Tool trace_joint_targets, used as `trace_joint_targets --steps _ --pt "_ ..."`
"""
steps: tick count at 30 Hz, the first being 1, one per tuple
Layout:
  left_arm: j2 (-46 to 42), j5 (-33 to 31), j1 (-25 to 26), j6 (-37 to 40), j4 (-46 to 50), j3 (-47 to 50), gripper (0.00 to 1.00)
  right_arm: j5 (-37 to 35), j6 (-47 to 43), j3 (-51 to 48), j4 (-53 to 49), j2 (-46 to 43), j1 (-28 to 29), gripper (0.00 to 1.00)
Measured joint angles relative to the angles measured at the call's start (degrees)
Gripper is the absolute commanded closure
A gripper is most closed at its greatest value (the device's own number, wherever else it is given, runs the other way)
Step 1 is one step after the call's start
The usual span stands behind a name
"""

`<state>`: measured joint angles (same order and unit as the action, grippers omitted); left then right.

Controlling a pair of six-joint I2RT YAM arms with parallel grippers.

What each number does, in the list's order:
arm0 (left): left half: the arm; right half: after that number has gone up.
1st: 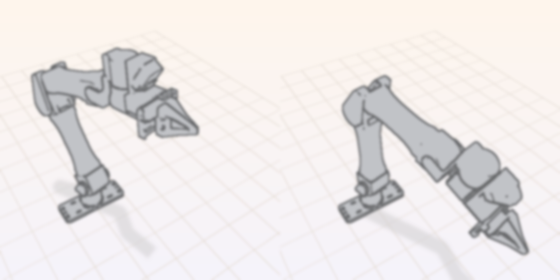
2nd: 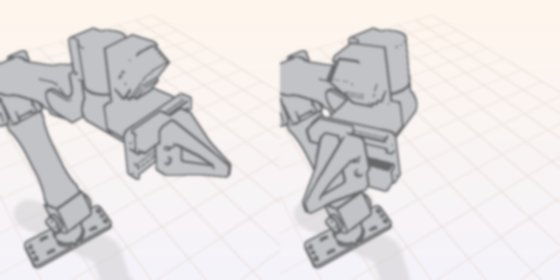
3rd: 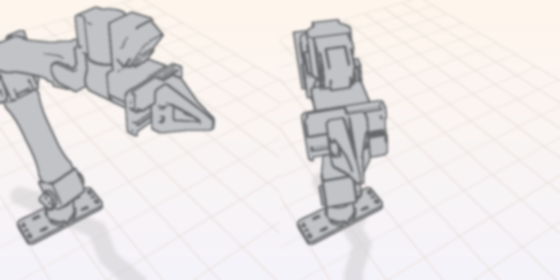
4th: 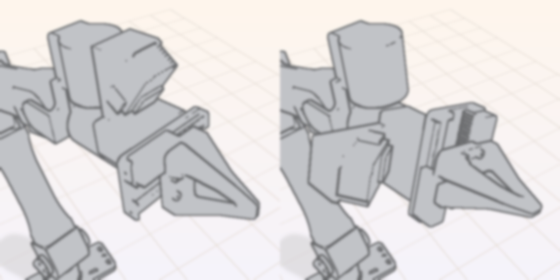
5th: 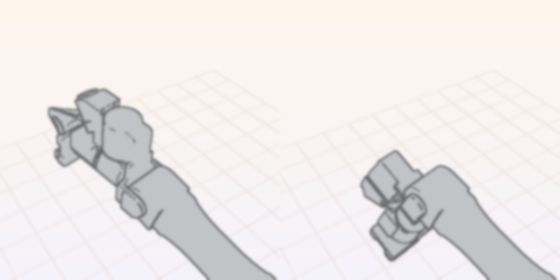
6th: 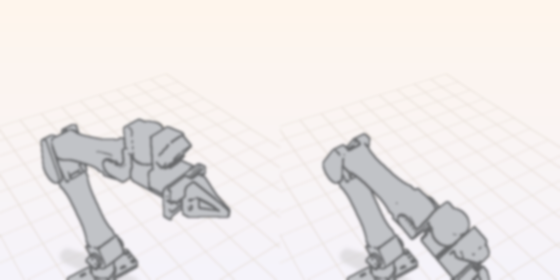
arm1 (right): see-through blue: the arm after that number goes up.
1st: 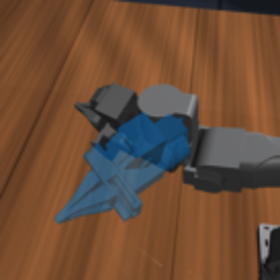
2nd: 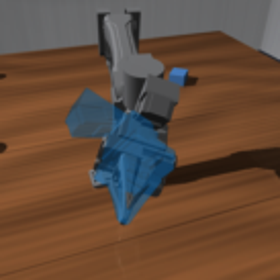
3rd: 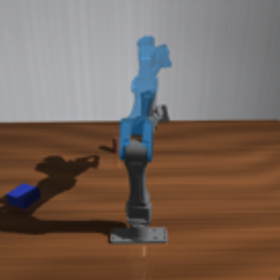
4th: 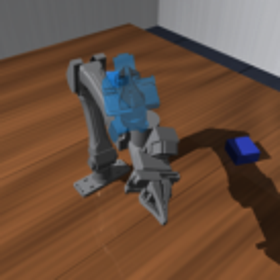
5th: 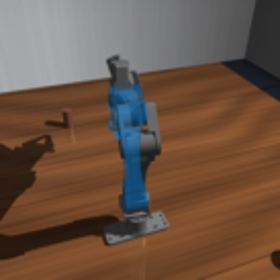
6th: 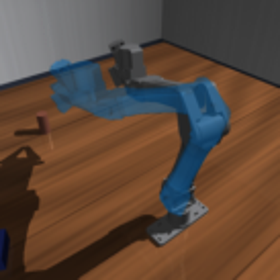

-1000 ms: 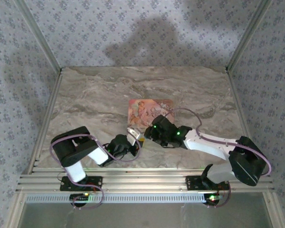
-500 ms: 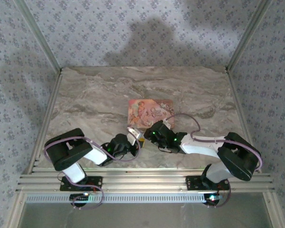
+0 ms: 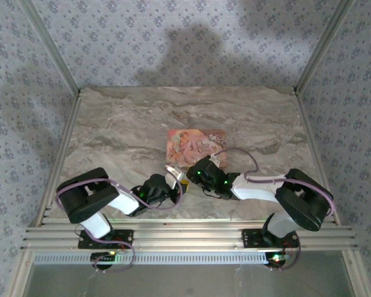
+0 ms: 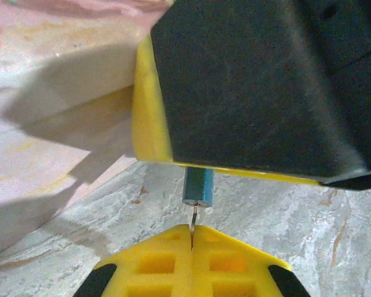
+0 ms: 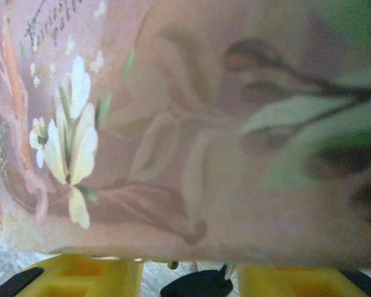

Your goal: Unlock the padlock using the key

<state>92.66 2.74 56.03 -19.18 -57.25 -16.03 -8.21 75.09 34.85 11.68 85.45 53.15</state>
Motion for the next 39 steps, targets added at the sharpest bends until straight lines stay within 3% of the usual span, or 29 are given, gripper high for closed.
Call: trace_joint_targets --steps 6,14,16,18,20,23,26,33,39 --pt "-1.53 0.15 0.02 2.62 3.45 -0.59 1.00 0.11 0.57 0.52 -0.85 0.07 0.00 0.94" --pt "-2.64 -7.80 5.05 12.94 13.33 -5.35 1.00 2.23 0.72 4.87 -10.97 0.11 -1.44 0.97" --pt "-2.64 -11.43 7.04 15.65 15.50 -6.56 1.00 3.15 0.52 6.08 -13.62 0.24 -2.03 0.94" --pt "-2.62 -15.15 8.79 17.88 16.72 -7.21 1.00 3.78 0.48 7.04 -15.37 0.50 -2.29 0.84" --pt "-2.58 -18.08 10.10 19.61 17.68 -7.74 1.00 4.33 0.48 7.69 -16.50 0.74 -2.49 0.63" --pt "-2.23 -19.08 10.97 20.39 17.57 -8.17 1.00 5.16 0.07 8.11 -17.05 1.03 -2.32 0.43" --pt "-2.12 -19.37 11.17 19.80 17.09 -8.20 1.00 5.55 0.13 8.33 -17.35 1.03 -2.27 0.37" --pt "-2.12 -20.02 11.28 18.88 16.76 -8.22 1.00 5.64 0.17 8.48 -19.12 0.39 -2.05 0.36" --pt "-2.12 -20.13 11.58 18.91 16.72 -8.59 1.00 5.66 0.72 7.98 -21.53 -1.18 -1.75 0.55"
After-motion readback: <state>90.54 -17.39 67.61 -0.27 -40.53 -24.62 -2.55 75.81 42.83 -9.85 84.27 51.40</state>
